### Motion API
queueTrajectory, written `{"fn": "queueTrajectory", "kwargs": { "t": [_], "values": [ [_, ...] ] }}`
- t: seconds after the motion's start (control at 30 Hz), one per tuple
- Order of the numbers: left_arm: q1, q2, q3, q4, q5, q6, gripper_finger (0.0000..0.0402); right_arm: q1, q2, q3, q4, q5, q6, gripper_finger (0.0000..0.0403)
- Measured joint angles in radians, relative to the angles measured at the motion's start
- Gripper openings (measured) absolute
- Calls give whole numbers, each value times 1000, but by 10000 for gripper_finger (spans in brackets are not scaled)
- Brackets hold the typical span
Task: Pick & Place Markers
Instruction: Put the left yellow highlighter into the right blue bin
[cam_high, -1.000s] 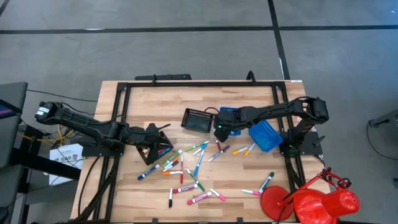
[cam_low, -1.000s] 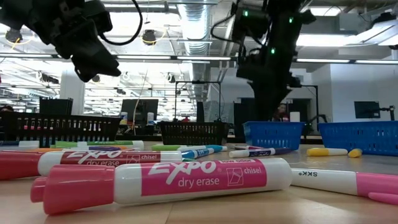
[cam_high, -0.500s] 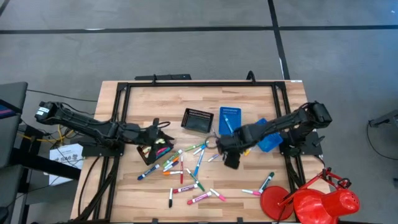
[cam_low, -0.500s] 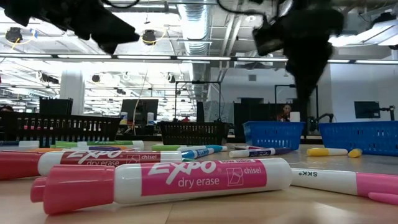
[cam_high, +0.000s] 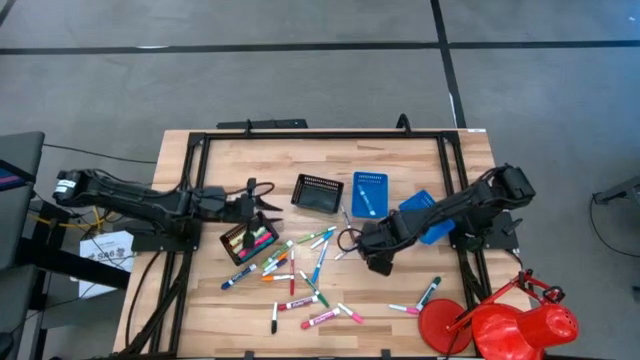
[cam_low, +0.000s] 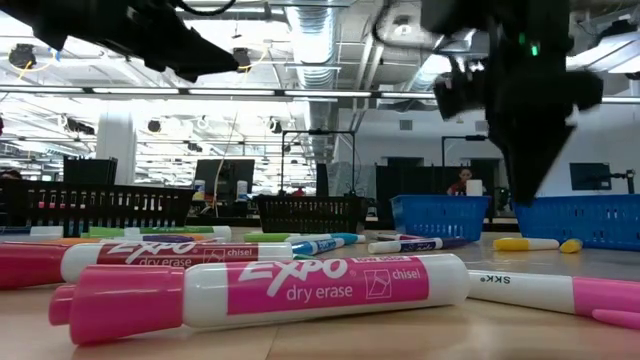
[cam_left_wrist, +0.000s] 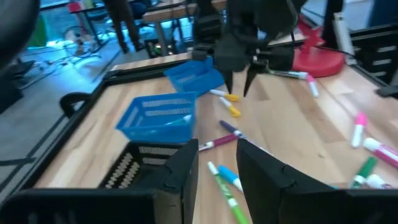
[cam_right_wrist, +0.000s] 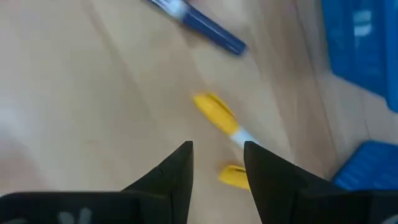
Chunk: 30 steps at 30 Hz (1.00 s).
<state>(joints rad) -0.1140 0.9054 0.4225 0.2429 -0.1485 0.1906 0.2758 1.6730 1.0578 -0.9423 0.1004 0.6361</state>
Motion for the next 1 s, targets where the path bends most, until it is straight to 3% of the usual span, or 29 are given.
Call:
{"fn": "queueTrajectory", "kwargs": {
  "t": [0.6, 1.0],
  "values": [
    [49, 0, 0, 13, 0, -15, 106, -82, -6, -212, 273, -19, -55, 123],
    [49, 0, 0, 18, 0, -15, 106, -80, 6, -165, 261, -24, -11, 22]
  ]
}}
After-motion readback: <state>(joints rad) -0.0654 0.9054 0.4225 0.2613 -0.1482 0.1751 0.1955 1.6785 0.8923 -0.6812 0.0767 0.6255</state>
